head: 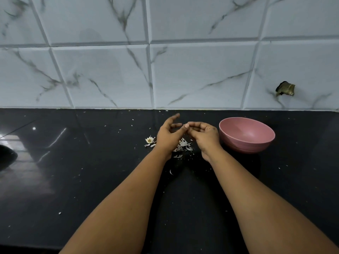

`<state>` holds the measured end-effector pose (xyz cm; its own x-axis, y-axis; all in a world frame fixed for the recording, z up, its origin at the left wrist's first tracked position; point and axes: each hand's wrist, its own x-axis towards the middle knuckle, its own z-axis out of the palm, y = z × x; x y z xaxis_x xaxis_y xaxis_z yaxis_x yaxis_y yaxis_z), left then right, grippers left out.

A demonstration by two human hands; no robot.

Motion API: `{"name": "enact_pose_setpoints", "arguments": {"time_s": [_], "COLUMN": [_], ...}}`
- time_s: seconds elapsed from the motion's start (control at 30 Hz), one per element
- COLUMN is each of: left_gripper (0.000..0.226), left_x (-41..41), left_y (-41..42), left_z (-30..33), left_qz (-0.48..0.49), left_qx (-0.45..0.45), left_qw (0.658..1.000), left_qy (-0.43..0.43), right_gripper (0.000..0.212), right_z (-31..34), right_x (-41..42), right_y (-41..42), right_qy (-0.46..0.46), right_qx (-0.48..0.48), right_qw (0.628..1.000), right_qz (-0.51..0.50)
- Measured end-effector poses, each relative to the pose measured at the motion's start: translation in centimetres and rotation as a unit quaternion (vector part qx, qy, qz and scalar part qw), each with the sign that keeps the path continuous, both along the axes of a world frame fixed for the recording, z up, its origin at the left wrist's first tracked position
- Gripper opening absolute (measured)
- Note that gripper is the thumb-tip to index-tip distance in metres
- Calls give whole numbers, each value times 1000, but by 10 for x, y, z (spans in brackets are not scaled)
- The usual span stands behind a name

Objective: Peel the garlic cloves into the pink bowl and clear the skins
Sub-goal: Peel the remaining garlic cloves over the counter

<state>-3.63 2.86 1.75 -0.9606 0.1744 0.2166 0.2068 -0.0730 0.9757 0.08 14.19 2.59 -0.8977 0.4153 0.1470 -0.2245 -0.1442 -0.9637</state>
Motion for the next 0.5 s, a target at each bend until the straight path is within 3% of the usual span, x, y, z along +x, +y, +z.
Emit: {"name": "enact_pose_setpoints", "arguments": {"time_s": [0.1,0.27,0.4,0.5], "left_gripper": [13,5,4,9], "left_x": [2,0,0,0], "left_y": [1,0,-2,-2], "left_z": [0,3,8,12], "left_qz": [-23,-66,-78,-78], "left_qx": [34,99,121,162], "left_qw": [999,989,983,972], "left_qy": [-20,-84,-110,-148], "right_gripper": [20,21,18,15], "right_z": [-2,0,-3,0], "right_x": [0,1,4,5], "right_y": [2,5,7,10], "right_qy": [-9,18,6,13], "right_qx": [42,92,-68,-89], "right_qw": [998,995,992,986], "right_qz": [-38,-22,106,138]}}
